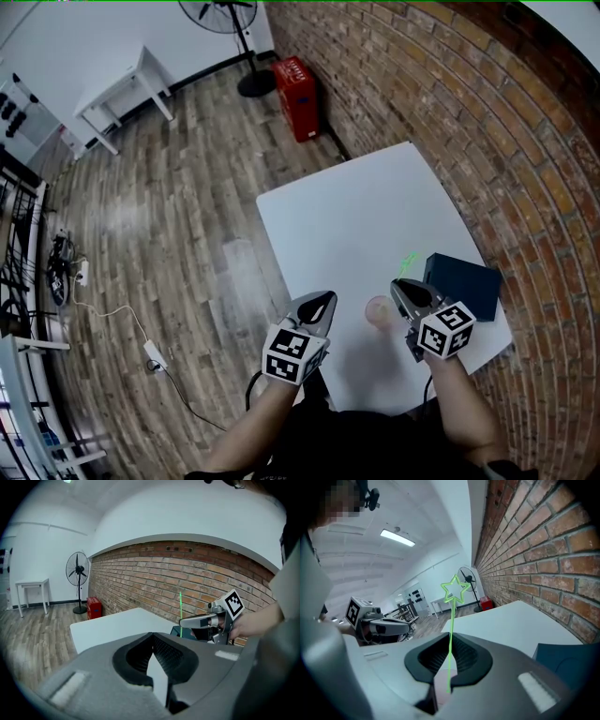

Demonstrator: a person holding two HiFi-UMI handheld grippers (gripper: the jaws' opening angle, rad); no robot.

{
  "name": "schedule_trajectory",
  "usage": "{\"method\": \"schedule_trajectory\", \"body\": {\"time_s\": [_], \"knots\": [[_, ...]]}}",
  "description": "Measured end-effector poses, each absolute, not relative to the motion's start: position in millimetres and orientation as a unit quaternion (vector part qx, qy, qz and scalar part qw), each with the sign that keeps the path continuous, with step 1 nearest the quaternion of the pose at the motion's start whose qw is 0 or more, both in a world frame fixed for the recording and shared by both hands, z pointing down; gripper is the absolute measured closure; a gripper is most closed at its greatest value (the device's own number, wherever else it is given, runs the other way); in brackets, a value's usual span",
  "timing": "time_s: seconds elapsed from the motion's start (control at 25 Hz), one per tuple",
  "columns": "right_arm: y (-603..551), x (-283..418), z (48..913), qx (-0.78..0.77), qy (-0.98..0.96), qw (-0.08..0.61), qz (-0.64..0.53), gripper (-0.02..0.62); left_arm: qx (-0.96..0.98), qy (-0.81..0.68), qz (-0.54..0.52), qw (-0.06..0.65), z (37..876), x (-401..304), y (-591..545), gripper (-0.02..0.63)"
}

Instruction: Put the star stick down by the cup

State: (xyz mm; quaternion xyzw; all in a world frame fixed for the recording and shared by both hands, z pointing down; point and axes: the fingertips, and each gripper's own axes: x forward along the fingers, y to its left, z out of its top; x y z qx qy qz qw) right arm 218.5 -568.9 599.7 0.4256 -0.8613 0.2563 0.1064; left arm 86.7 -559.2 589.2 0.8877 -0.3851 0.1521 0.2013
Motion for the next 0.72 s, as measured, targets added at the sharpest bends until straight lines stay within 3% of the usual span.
{"method": "schedule_trajectory", "body": {"time_s": [0.52,0.72], "knots": [[-549.9,219.9,640.3,0.433,-0.84,0.146,0.291,0.575,0.883,-0.388,0.149,0.219,593.7,78.9,-546.7,0.6],[-539.7,223.5,645.1,0.436,-0.834,0.155,0.301,0.542,0.885,-0.385,0.145,0.219,589.0,80.3,-541.6,0.6]]}}
